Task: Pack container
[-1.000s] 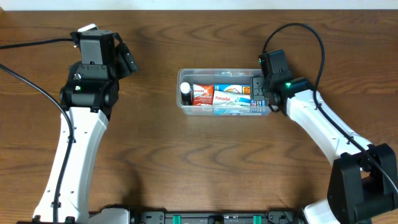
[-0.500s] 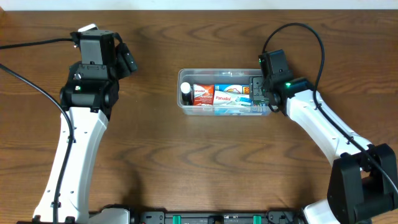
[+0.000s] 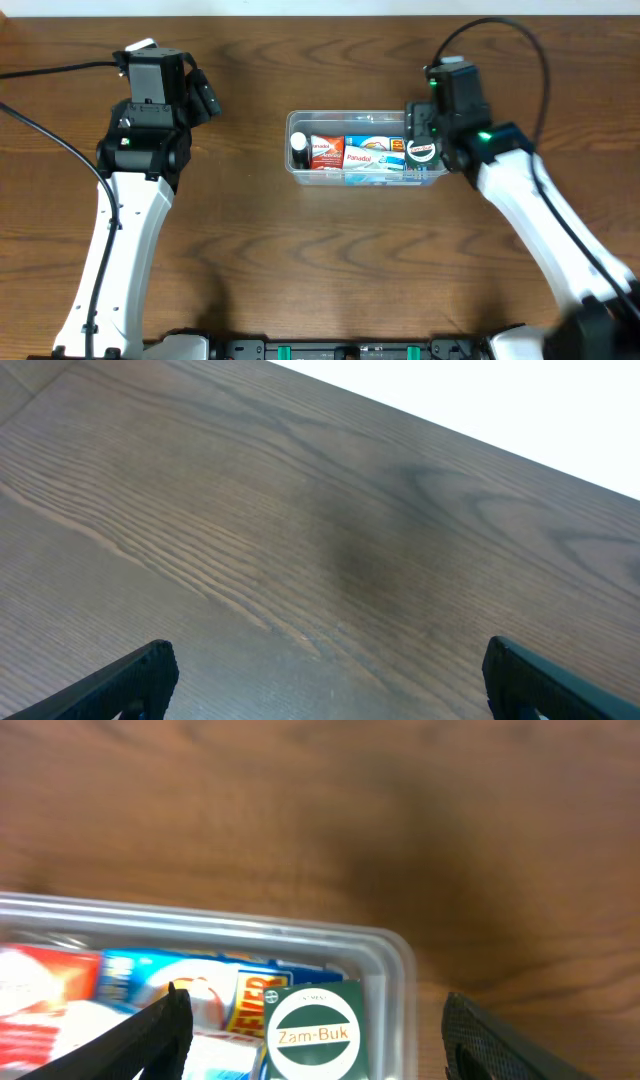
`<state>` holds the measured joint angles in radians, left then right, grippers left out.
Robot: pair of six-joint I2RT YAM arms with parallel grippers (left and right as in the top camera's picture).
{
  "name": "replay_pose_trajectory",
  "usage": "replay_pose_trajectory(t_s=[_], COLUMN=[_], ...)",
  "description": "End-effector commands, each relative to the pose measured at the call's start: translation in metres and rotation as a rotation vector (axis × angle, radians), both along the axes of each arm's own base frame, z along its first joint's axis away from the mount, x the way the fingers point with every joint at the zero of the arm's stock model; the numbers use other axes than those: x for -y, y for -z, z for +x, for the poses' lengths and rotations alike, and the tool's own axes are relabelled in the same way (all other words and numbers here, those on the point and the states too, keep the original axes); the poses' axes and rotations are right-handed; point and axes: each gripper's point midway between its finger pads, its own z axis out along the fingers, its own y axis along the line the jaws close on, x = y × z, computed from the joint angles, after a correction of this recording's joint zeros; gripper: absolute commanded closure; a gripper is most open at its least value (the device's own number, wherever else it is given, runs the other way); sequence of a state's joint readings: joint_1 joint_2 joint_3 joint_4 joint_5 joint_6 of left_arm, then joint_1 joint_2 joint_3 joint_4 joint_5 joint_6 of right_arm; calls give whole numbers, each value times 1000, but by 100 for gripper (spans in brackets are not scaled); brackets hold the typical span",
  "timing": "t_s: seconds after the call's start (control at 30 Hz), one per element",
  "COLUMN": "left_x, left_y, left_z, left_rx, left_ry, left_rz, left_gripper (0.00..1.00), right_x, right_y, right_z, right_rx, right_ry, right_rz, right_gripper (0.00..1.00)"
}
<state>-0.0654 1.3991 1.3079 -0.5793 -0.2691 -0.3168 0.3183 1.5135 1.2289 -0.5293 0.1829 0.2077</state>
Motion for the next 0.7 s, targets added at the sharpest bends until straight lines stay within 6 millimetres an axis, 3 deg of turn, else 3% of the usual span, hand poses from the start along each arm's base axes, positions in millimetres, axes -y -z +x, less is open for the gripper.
replay_pose_trajectory(t_s=[0.0,0.17,0.33,0.5,0.67], left_x=[-4,-4,-4,-4,-4], left_y=[-7,-7,-7,-7,-7], left_z=[2,2,2,2,2], left_rx=[13,13,13,12,13], left_ry=[-9,-9,-9,-8,-9], left_rz=[14,14,14,14,14], left_gripper=[2,2,2,2,2], right_x=[4,22,49,71,85], right_y=[-73,-143,-192,-220,-227], right_z=[-17,-70,-131,-187,-231], right_rx=[156,309,448,564,624], right_ry=[-24,-24,13,31,28], right_rz=[37,81,101,131,150], right_gripper=[22,21,19,8,1])
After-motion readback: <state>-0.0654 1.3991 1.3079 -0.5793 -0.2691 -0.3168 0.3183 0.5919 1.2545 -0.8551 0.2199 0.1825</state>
